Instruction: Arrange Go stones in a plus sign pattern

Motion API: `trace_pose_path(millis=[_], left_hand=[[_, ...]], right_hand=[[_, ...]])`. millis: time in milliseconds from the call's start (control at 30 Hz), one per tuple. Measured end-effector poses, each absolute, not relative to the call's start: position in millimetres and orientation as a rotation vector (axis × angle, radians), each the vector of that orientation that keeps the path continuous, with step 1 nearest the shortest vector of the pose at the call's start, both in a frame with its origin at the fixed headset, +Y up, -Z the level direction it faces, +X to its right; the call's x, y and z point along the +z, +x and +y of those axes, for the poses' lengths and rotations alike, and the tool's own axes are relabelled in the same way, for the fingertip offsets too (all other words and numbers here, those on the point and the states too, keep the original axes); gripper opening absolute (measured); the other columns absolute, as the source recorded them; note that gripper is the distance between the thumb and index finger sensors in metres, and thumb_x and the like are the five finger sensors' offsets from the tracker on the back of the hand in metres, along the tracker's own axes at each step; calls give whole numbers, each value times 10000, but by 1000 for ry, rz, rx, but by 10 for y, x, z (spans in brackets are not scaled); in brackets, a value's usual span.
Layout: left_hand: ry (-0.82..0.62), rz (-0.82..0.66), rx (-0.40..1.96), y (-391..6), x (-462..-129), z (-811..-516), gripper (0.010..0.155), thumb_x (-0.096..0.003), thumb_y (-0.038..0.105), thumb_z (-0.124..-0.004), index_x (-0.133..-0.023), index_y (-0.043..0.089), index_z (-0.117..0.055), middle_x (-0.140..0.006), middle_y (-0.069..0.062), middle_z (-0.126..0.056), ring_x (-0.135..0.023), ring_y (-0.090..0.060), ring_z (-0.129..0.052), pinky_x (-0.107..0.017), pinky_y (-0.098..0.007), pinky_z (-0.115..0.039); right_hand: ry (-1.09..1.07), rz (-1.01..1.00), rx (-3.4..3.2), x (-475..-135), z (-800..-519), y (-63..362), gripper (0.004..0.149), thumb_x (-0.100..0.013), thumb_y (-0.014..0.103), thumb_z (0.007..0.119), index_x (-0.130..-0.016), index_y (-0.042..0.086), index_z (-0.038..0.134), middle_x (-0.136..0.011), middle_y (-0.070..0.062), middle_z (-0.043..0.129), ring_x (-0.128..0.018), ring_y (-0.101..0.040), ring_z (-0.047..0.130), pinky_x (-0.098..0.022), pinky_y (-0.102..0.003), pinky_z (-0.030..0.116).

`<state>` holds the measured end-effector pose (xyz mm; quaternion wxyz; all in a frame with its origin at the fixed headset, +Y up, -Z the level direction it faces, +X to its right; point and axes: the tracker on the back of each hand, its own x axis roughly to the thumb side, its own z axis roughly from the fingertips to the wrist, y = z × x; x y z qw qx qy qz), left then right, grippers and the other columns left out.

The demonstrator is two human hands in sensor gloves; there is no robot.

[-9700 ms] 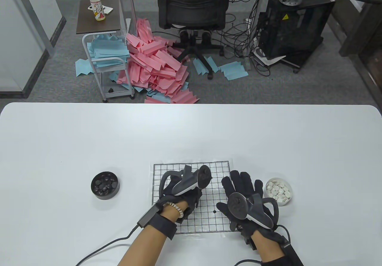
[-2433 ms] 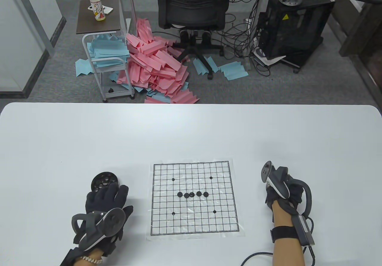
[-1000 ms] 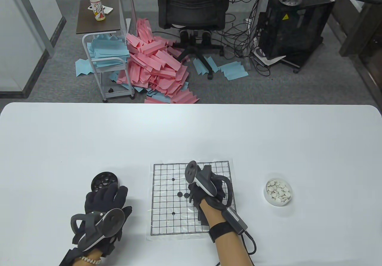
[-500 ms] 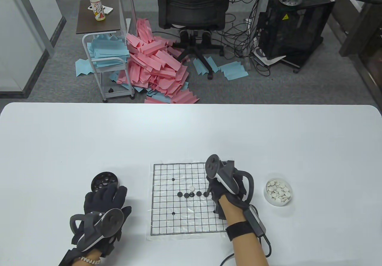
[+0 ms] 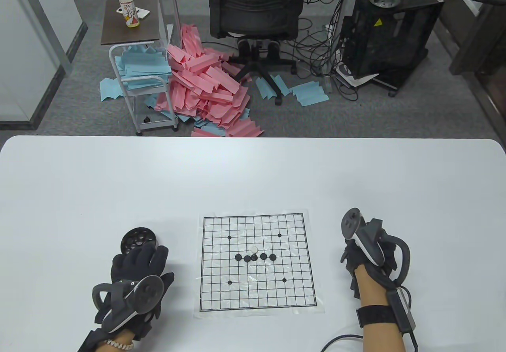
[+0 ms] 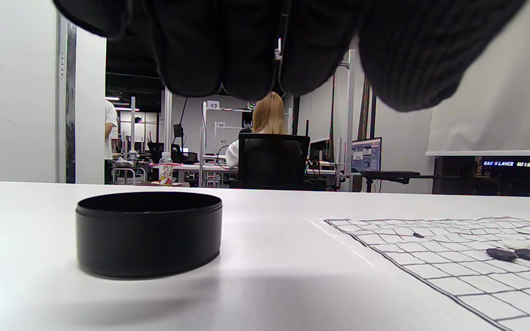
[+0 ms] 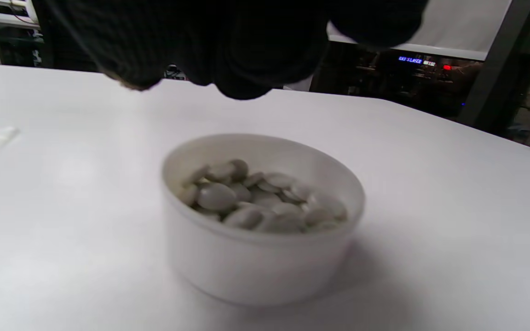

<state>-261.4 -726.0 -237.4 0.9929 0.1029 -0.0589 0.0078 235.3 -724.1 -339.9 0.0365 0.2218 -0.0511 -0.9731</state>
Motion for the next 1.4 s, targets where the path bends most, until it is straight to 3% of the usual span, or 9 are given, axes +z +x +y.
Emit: trace_pose_path(millis=[233, 533, 833, 1133, 1400], left_hand=[[200, -117, 15, -2613, -2373, -7261, 703, -395, 537, -812, -1030, 261, -689, -1124, -121, -723, -991, -423, -795, -701, -704, -550], [191, -116, 14, -2604, -2375, -7265, 704, -392, 537, -814, -1029, 262, -691, -1123, -118, -726, -990, -423, -796, -701, -704, -550], [182, -121, 11, -2587, -2378, -7275, 701, -393, 535, -815, -1027, 261, -693, -1120, -120, -729, -989, -422, -798, -699, -704, -552], [185, -121, 14, -2588, -2383, -7272, 704, -393, 536, -815, -1029, 261, -690, -1121, -119, -728, -988, -423, -799, -700, -705, -551], [187, -122, 16, -2584, -2386, -7271, 704, -392, 535, -816, -1028, 260, -690, -1120, -118, -729, -988, -423, -799, -698, -705, -553]], right_hand=[[724, -356, -2968, -3391, -7547, 2540, 520, -422, 390, 913, -924, 308, 800, -927, 3, 870, -654, -151, 945, -478, -367, 811], [852, -482, -3068, -3477, -7618, 2679, 521, -389, 402, 945, -890, 309, 834, -875, 6, 889, -569, -114, 935, -459, -357, 810], [796, -247, -2942, -3493, -7710, 2562, 413, -398, 406, 910, -798, 308, 879, -745, 21, 936, -465, -88, 942, -405, -334, 826], [760, -213, -2922, -3473, -7713, 2579, 377, -396, 448, 890, -751, 321, 910, -721, 37, 952, -453, -86, 949, -404, -333, 830], [713, -136, -2895, -3420, -7553, 2542, 367, -395, 456, 892, -741, 335, 916, -732, 44, 944, -464, -94, 943, -415, -337, 826]])
